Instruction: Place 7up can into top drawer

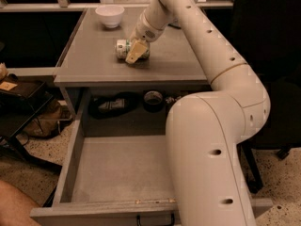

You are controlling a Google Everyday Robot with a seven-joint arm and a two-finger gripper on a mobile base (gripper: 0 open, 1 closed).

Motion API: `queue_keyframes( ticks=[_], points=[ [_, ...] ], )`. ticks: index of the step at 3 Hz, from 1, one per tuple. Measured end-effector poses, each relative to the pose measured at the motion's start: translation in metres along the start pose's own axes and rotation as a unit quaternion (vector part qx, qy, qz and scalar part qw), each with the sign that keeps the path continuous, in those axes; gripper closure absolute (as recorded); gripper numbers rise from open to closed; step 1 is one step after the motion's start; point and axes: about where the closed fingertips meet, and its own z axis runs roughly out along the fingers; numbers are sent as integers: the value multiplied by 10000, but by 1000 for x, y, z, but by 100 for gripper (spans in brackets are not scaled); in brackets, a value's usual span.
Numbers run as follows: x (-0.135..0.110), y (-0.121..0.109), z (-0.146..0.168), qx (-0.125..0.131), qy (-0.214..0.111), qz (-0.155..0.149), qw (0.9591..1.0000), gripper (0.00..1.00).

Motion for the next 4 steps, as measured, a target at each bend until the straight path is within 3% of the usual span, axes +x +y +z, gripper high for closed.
queue_keyframes(
  ticks=[2,3,4],
  points=[
    [-6,7,-10,98,-10,-43,9999,88],
    [-18,9,-90,975,-220,56,9950,100],
    [-54,36,-187,1879,-637,55,9801,100]
  ],
)
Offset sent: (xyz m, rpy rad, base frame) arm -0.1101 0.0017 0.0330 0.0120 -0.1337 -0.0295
